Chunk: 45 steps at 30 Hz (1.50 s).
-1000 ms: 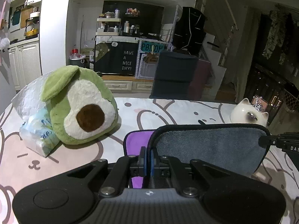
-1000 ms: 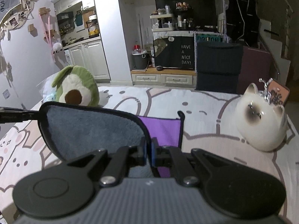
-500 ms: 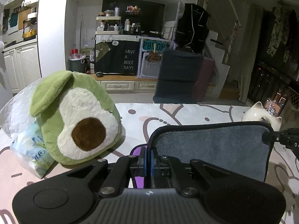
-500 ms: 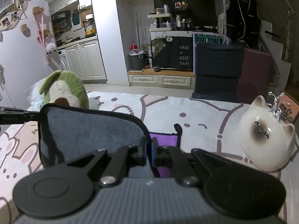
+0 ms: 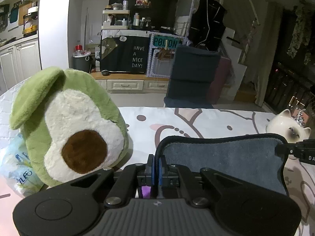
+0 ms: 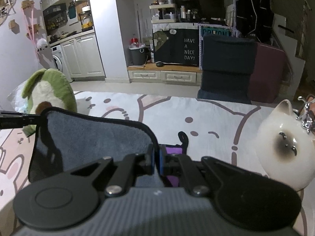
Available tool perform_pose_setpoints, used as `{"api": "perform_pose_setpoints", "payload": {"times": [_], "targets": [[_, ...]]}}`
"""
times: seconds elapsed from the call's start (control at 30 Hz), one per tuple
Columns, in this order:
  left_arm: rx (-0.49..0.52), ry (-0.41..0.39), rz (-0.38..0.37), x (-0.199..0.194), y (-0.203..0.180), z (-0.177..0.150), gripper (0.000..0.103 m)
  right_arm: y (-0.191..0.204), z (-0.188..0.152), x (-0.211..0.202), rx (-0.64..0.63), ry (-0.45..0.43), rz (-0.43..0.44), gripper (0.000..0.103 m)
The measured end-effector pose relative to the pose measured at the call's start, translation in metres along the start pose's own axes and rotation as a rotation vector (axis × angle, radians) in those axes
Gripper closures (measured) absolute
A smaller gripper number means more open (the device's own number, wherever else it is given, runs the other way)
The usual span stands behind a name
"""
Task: Fold towel
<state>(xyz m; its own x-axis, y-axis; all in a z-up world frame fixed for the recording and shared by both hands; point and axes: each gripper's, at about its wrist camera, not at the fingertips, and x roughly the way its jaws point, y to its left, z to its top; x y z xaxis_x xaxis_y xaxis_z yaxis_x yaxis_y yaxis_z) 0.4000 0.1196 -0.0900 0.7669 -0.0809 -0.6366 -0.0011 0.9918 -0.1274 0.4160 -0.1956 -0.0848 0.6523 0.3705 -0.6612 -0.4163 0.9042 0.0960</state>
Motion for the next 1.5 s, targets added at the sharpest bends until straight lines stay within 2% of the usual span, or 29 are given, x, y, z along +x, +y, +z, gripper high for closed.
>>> {"api": "perform_pose_setpoints", "payload": {"times": [0.53, 0.63, 0.67, 0.7, 0.73, 0.77, 0.8, 0.83, 0.87, 0.93, 0.97, 1.03, 1.17, 1.5], "targets": [[-0.013, 0.064, 0.014, 0.039, 0.007, -0.005, 0.099, -0.004, 0.001, 0.039, 0.014, 0.067, -0.027, 0.097], [-0.020, 0.084, 0.011, 0.043, 0.007, -0.006, 0.094, -0.006, -0.001, 0.043, 0.035, 0.065, -0.011, 0.090], [-0.030, 0.092, 0.016, 0.044, 0.008, -0.006, 0.085, -0.007, -0.001, 0.043, 0.046, 0.063, 0.008, 0.073], [-0.038, 0.103, 0.028, 0.045, 0.008, -0.007, 0.078, -0.009, -0.001, 0.043, 0.059, 0.061, 0.011, 0.061], [-0.042, 0.116, 0.039, 0.047, 0.008, -0.007, 0.063, -0.009, -0.002, 0.044, 0.066, 0.064, 0.008, 0.043], [-0.044, 0.130, 0.050, 0.049, 0.008, -0.007, 0.053, -0.009, -0.003, 0.044, 0.065, 0.067, 0.010, 0.035], [-0.044, 0.141, 0.054, 0.049, 0.007, -0.007, 0.050, -0.008, -0.004, 0.044, 0.061, 0.072, 0.013, 0.034], [-0.044, 0.153, 0.058, 0.050, 0.007, -0.007, 0.042, -0.007, -0.005, 0.044, 0.060, 0.079, 0.015, 0.032], [-0.047, 0.163, 0.064, 0.049, 0.007, -0.008, 0.032, -0.006, -0.005, 0.045, 0.065, 0.088, 0.016, 0.027], [-0.057, 0.181, 0.074, 0.049, 0.007, -0.008, 0.020, -0.005, -0.006, 0.046, 0.086, 0.107, 0.018, 0.018], [-0.058, 0.187, 0.075, 0.048, 0.006, -0.008, 0.016, -0.005, -0.006, 0.046, 0.095, 0.121, 0.017, 0.010], [-0.050, 0.202, 0.078, 0.047, 0.003, -0.008, 0.010, -0.003, -0.007, 0.048, 0.105, 0.149, 0.013, 0.003], [-0.029, 0.213, 0.095, 0.044, -0.004, -0.007, 0.000, -0.001, -0.008, 0.047, 0.113, 0.166, 0.003, 0.001], [0.006, 0.268, 0.098, 0.034, -0.020, -0.008, 0.000, 0.004, -0.005, 0.037, 0.102, 0.187, -0.031, 0.000]]}}
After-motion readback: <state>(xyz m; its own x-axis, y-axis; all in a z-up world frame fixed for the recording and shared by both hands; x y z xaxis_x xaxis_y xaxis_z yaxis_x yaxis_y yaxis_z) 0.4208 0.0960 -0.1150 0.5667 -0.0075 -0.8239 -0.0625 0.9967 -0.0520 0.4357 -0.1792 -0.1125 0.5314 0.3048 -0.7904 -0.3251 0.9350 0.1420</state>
